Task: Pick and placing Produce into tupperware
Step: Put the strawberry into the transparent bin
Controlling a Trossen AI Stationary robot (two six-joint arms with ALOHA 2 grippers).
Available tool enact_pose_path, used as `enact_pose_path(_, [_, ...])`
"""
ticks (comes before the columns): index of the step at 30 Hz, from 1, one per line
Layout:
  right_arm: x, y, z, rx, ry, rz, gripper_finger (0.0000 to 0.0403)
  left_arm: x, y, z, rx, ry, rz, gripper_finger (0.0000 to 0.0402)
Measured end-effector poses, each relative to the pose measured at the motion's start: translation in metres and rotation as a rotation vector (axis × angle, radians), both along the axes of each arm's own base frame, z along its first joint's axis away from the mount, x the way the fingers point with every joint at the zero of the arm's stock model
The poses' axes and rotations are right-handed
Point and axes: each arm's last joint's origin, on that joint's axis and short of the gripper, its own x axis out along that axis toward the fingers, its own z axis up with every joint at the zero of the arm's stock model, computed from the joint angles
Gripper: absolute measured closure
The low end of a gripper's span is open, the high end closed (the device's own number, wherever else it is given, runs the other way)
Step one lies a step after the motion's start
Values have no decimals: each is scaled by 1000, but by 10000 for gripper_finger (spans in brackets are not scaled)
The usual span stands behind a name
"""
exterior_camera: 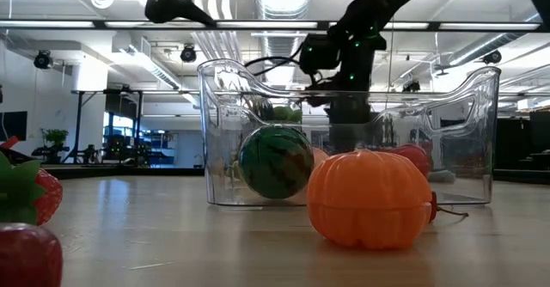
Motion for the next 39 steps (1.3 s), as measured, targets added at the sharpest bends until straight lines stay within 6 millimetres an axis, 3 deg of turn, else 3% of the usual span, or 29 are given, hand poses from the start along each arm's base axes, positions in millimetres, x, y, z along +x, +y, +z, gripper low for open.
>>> enact_pose_path(9, [6,-2,-6,-33,-84,82,74,-40,17,3,233,168,256,70])
enact_pose_path(18, [7,-1,-8,-127,-55,140,81,-63,26,2,501,379,293,70])
enact_pose_path(22, [8,4,-9,-150,-42,256,83,-66,30,-4,557,476,287,70])
enact_pose_path(39, [3,7,-31,-152,-73,211,94,-49,48,-20,667,700,199,70])
